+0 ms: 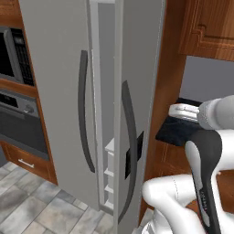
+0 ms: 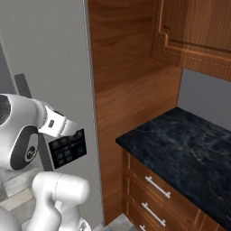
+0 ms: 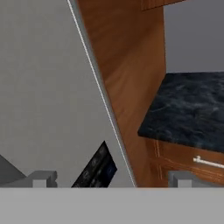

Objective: Take the garlic and lemon from the second highest rack and move them to the highest rack where the carrot and garlic are located, to maximize freezer space. Close the freezer door after rearranging.

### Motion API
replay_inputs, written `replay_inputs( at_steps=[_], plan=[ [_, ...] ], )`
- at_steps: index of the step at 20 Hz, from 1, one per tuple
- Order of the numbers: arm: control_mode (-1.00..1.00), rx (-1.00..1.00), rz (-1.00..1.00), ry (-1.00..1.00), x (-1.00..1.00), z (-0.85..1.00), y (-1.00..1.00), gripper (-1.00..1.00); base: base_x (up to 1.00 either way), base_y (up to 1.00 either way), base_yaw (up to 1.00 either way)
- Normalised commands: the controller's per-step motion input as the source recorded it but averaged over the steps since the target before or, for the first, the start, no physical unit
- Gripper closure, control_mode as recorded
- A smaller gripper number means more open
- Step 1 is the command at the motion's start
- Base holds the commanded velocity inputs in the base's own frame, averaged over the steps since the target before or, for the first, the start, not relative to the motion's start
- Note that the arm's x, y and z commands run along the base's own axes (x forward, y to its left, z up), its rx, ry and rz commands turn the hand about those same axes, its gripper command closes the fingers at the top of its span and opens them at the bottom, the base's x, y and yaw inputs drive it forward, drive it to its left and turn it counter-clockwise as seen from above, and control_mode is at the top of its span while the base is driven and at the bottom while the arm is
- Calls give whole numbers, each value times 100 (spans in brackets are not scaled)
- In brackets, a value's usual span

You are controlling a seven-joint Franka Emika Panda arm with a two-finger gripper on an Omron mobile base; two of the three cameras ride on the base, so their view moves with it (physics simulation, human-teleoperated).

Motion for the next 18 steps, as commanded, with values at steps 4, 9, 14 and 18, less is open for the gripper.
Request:
replay_inputs(
  at_steps=[4, 9, 14, 18],
  plan=[
    [-100, 15, -1, 0, 24, 0, 25, -100, 0, 0, 0],
    [-100, 11, -10, 0, 36, 0, 48, -100, 0, 0, 0],
    [-100, 22, 0, 0, 76, -10, 39, -100, 0, 0, 0],
    [-100, 3, -1, 0, 75, -16, 52, -100, 0, 0, 0]
  ],
)
